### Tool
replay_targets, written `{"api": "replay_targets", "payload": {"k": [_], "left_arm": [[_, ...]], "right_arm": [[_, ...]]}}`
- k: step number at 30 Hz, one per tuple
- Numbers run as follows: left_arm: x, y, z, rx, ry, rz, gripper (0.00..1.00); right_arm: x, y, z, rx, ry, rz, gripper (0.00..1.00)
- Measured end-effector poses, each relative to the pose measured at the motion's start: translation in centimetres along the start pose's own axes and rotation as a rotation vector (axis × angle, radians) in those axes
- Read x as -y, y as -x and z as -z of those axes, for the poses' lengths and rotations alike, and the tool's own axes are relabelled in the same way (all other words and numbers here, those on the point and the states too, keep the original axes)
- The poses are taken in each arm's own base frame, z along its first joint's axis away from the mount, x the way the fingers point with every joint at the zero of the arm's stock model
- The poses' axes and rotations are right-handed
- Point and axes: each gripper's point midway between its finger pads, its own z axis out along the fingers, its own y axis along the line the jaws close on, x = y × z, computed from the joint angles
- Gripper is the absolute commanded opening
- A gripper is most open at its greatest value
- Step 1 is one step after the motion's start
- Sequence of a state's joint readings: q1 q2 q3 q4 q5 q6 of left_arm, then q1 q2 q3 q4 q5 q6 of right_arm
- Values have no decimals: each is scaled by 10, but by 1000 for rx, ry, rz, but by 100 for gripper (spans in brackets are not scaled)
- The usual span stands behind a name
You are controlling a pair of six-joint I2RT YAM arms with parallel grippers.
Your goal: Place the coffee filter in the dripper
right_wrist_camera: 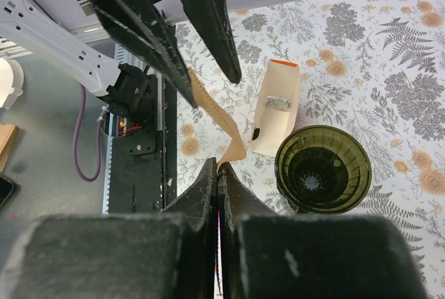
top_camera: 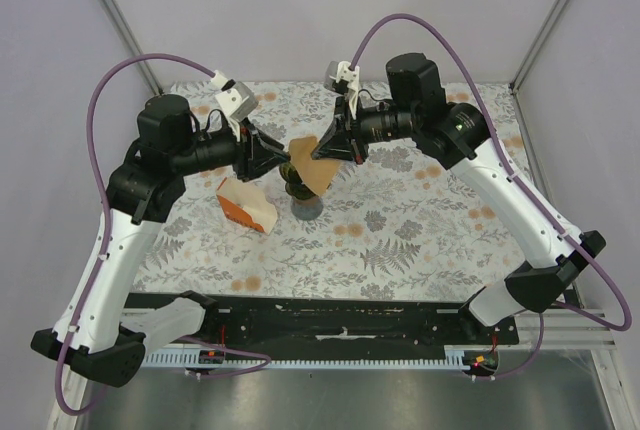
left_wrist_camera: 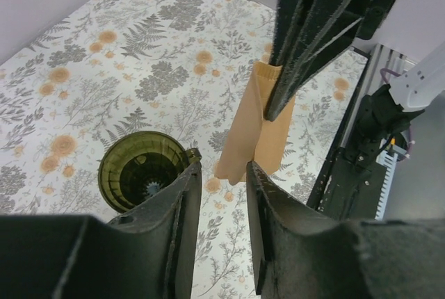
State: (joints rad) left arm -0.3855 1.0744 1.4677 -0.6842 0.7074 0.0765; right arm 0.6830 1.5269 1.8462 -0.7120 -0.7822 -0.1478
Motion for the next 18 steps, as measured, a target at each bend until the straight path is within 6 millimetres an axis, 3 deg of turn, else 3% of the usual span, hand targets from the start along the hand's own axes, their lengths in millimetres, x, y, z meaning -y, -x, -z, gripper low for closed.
{"api": "replay_targets", "payload": {"k": [5, 12, 18], "left_arm": [[-7, -2, -1, -7, 34, -24, 31], [-6, -4, -2, -16, 20, -38, 41], [4, -6, -1, -20, -37, -44, 41]], "right_arm": [[-5, 1, 0, 5, 33, 2, 0], [-15, 3, 0, 15, 92, 20, 0], [-24, 2, 1, 19, 145, 34, 0]]}}
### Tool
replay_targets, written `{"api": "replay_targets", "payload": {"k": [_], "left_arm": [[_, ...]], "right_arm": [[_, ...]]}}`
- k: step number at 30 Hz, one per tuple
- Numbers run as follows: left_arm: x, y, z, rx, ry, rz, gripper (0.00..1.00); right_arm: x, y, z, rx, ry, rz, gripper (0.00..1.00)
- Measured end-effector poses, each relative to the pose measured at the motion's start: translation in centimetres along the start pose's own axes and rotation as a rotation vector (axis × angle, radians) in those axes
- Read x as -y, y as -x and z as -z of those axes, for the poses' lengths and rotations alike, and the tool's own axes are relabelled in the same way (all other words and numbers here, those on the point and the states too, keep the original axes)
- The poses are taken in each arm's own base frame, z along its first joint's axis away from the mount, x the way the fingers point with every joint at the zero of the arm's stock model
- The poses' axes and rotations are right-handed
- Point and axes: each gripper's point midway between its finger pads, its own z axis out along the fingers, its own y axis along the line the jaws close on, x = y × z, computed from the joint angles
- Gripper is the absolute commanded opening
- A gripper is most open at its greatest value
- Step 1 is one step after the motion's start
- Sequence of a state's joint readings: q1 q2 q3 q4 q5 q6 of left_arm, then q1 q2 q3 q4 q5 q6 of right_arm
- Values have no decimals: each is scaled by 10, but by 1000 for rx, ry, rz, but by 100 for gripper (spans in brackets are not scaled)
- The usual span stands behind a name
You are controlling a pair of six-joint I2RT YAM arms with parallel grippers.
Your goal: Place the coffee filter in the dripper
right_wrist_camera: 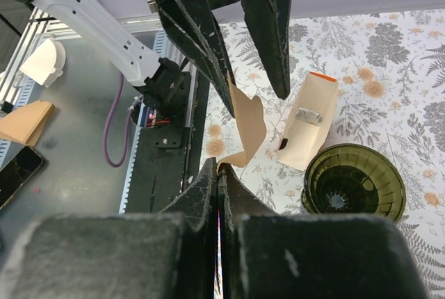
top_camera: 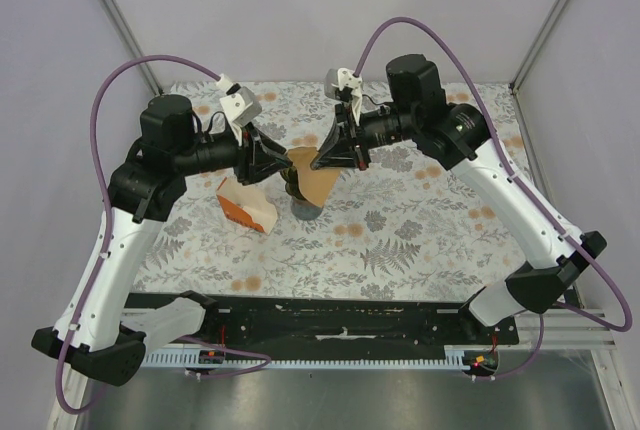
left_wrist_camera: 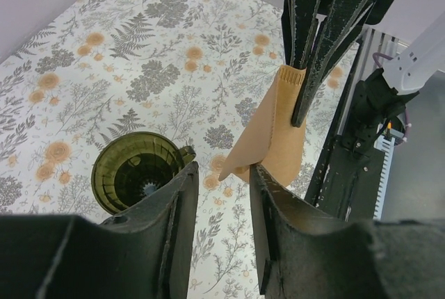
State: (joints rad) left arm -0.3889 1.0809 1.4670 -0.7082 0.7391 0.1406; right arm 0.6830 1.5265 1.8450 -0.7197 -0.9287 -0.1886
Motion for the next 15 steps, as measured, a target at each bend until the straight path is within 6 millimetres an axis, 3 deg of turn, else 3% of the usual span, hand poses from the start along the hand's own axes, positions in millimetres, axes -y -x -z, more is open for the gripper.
{"api": "replay_targets", "payload": {"k": [6, 11, 15], "left_arm": [[7, 3, 0, 9, -40, -10, 29], [12, 4, 0, 13, -73, -9, 2], [14, 4, 0, 15, -83, -9, 2]], "right_arm": [[-11, -1, 2, 4, 47, 21, 0], [-17, 1, 4, 11, 72, 36, 0], [-18, 1, 4, 12, 76, 42, 0]]}}
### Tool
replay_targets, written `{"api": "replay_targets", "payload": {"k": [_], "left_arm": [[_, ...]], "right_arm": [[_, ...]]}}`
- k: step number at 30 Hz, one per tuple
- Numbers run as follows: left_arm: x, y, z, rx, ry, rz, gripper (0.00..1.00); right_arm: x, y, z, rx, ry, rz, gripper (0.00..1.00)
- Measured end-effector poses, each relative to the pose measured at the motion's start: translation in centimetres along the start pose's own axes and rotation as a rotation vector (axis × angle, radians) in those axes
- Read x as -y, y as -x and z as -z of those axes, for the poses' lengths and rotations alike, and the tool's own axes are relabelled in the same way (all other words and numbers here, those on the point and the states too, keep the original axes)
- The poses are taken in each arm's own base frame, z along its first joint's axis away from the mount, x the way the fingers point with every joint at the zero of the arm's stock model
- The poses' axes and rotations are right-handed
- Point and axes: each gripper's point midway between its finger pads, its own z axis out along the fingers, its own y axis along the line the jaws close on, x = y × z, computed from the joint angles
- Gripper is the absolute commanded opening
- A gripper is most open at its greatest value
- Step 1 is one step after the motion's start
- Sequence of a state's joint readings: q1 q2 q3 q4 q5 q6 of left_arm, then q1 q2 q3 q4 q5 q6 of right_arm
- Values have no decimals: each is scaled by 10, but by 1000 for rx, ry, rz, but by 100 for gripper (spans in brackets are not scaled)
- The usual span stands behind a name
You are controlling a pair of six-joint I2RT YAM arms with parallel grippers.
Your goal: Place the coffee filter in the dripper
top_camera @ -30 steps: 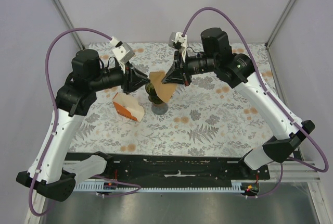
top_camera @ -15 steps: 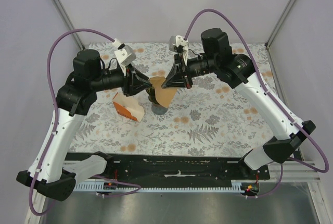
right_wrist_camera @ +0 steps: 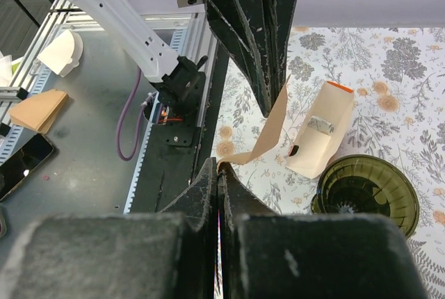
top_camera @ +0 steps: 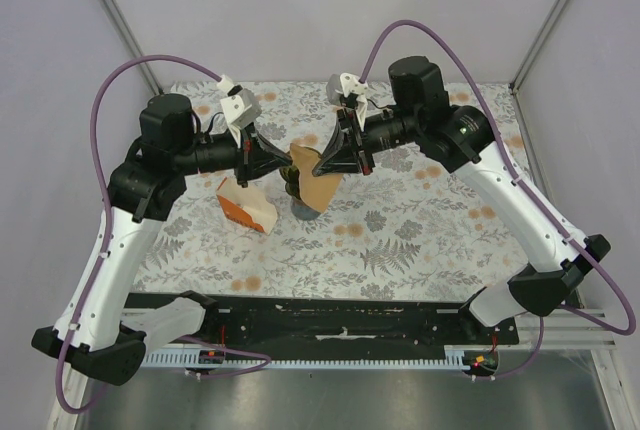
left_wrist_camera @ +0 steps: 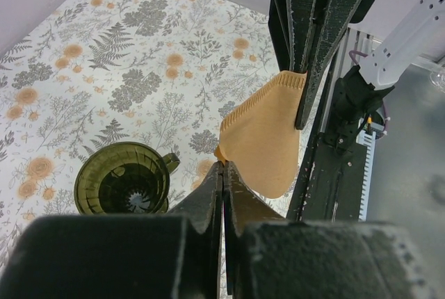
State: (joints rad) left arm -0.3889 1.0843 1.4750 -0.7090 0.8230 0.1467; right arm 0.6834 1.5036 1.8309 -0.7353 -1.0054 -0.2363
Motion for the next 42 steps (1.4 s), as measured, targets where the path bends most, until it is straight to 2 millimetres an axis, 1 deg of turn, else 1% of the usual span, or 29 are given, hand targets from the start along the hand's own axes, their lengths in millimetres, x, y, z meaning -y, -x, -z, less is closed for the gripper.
{"api": "replay_targets", "payload": {"k": [3, 6, 11, 16, 18, 22, 28, 33, 37, 39, 42], "left_arm": [[1, 0, 0, 1, -1, 11, 2], [3, 1, 1, 5, 1, 42, 2], [9, -1, 4, 19, 7, 125, 2], [11, -9, 3, 7, 11, 181, 2], [9, -10, 3, 6, 24, 180, 2], [-1, -10, 7, -4, 88, 145, 2], [-7, 3, 13, 14, 127, 50, 2], [-12, 8, 15, 8, 145, -13, 2], [-14, 4, 15, -11, 142, -33, 2], [-14, 1, 15, -23, 142, -35, 10], [-14, -2, 16, -38, 145, -30, 29]], "right_arm": [[1, 0, 0, -2, -5, -1, 0], [5, -2, 0, -8, -29, -3, 3], [26, -2, -2, -28, -113, -17, 0], [36, -6, -5, -42, -137, -30, 0], [36, -7, -5, -44, -134, -25, 0], [29, -9, -6, -48, -91, -10, 0], [16, -10, -6, -43, -16, 6, 0], [9, -10, -7, -38, 26, 19, 0], [7, -11, -6, -39, 37, 25, 0], [5, -11, -5, -40, 39, 28, 0], [3, -10, -4, -39, 39, 40, 0]]}}
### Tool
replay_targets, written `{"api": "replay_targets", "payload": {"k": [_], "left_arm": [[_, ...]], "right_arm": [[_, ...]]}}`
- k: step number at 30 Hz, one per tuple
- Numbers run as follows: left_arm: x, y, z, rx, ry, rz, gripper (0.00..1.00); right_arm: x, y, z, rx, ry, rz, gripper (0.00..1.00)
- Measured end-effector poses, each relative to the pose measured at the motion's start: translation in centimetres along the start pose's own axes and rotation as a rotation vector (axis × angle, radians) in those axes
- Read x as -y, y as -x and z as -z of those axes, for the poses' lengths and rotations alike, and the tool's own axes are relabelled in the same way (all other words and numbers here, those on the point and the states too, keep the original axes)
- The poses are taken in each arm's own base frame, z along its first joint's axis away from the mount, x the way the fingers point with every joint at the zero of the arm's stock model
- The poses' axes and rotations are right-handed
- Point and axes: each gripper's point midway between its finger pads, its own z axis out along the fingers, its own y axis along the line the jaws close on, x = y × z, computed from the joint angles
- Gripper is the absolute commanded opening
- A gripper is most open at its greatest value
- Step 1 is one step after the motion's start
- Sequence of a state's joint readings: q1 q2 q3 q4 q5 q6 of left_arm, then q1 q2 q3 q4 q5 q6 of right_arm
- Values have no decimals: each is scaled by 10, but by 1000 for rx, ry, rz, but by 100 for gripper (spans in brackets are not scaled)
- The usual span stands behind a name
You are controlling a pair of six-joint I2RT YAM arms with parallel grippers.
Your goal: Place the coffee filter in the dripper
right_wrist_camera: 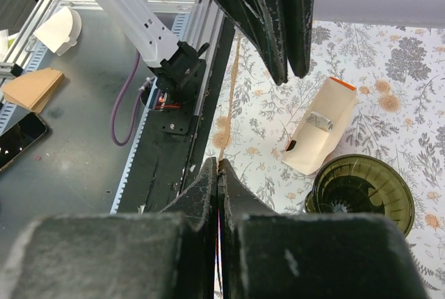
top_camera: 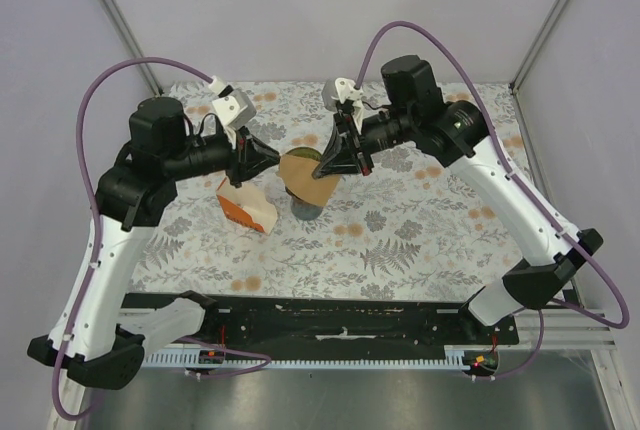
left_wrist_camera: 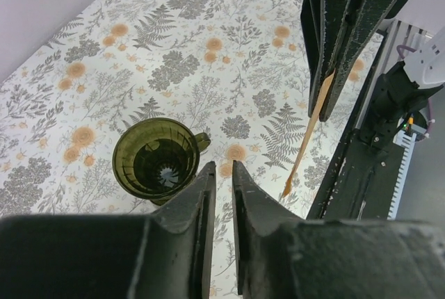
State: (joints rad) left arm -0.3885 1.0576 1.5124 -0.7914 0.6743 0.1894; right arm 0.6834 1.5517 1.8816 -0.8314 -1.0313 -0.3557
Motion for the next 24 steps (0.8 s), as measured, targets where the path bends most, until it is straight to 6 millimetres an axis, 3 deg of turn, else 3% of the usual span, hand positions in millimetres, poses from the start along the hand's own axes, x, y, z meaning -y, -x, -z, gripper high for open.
{"api": "replay_targets", "payload": {"k": [4, 10, 14, 18, 22, 24], "left_arm": [[3, 4, 4, -2, -10, -9, 44], [8, 7, 8, 7, -30, -28, 55], [17, 21, 12, 92, -58, -100, 65], [38, 37, 20, 221, -129, -161, 74], [47, 61, 22, 313, -183, -212, 74], [48, 68, 18, 336, -211, -216, 74]], "right_arm": [[-3, 2, 4, 1, -14, 25, 0], [-11, 13, 16, 38, -82, 61, 0], [-22, 37, 34, 178, -195, 134, 0], [-37, 69, 54, 333, -271, 232, 0], [-44, 100, 64, 452, -291, 313, 0], [-44, 106, 65, 485, -290, 327, 0]]}}
